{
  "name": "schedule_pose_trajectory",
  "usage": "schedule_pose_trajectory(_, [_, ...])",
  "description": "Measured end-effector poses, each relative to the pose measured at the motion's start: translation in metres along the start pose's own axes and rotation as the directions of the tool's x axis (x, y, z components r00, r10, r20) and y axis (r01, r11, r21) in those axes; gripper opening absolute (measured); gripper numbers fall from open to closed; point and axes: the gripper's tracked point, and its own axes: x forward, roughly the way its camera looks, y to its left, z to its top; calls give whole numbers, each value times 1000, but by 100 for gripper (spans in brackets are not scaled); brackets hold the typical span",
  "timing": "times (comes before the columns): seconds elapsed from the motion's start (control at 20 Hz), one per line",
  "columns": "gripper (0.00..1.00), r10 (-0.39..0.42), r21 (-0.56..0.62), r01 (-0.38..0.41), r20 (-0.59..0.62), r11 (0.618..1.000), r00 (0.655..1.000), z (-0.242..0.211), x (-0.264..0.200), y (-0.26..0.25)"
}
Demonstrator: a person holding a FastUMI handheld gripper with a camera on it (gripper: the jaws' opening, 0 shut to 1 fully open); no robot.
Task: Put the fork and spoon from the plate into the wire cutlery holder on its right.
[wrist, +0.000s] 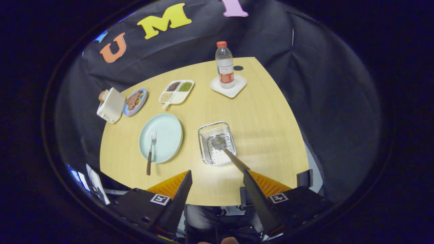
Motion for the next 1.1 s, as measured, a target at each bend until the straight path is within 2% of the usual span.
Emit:
schedule_pose_trajectory(0.1, [96, -19, -23, 20, 47, 1000, 999, 4, -3, 7])
schedule_pose_trajectory(0.45, [96, 26, -102, -16, 101, 995, 995, -6, 3, 86])
schedule_pose_trajectory(0.8, [96, 65, -166, -62, 14, 984, 998, -41, 50, 170])
schedule_pose_trajectory(1.1, [96, 54, -199, -59, -31, 978, 998, -61, 78, 207])
